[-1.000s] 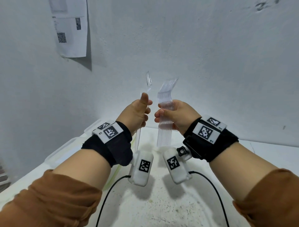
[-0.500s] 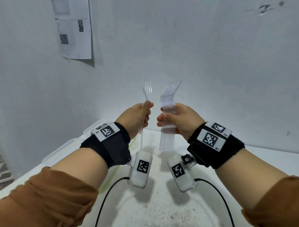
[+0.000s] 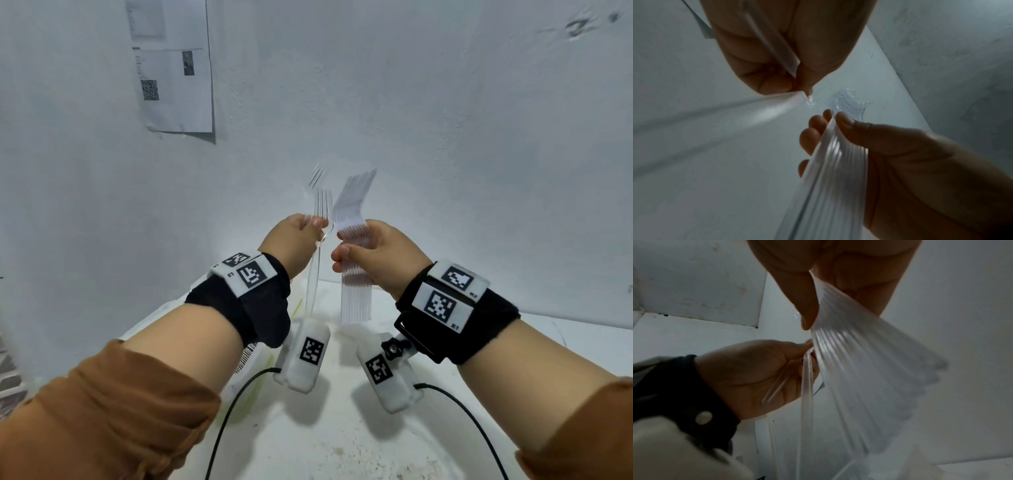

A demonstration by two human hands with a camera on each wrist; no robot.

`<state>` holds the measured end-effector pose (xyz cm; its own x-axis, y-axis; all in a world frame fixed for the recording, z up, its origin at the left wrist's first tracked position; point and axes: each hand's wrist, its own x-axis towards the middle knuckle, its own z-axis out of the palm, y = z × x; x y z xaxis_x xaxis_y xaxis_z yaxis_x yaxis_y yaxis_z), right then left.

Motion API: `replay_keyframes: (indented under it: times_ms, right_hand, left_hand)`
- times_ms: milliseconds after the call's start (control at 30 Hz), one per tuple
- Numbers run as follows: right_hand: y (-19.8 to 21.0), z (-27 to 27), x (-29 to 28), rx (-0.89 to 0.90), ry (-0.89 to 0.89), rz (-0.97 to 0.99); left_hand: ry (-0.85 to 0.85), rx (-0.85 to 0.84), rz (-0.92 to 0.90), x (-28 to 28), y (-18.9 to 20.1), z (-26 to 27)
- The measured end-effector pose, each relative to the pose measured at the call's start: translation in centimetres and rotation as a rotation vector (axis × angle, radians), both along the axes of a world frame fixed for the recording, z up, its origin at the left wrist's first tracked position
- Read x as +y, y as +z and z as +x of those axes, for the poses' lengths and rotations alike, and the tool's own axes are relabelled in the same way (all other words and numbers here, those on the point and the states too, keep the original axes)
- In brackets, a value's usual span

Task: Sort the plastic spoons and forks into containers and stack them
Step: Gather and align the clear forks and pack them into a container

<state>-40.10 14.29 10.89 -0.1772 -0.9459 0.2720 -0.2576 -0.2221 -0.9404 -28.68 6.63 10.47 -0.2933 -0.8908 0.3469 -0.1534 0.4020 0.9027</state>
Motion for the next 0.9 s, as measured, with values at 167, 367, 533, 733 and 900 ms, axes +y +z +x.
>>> replay_keyframes:
  times_ms: [167,367,533,733,900]
  right_hand:
    - [1.1,2.4,-2.2,0.075,-0.029,-0.028]
    - [2.2,5.5,-5.5,0.285,-0.085,-0.039]
    - [2.1,7.5,-8.6,0.408,-0.166,-0.042]
    - [1.8,10.2,-10.9,0.427,-0.153,-0.021]
    - [1.5,11.9,-11.9,0.400,-0.124,-0.014]
  left_hand:
    - [0.034,0.008,-0.057,-1.9,1.2,2.1]
    - [-0.050,0.103,-0.005,-4.8,2.1,4.6]
    - [-0.170,0.193,0.102,-7.3,2.3,6.8]
    - [-0.212,0.218,0.094,-9.2,2.0,9.7]
    - [-0.222,0.180,0.091,-10.5,1.7,11.6]
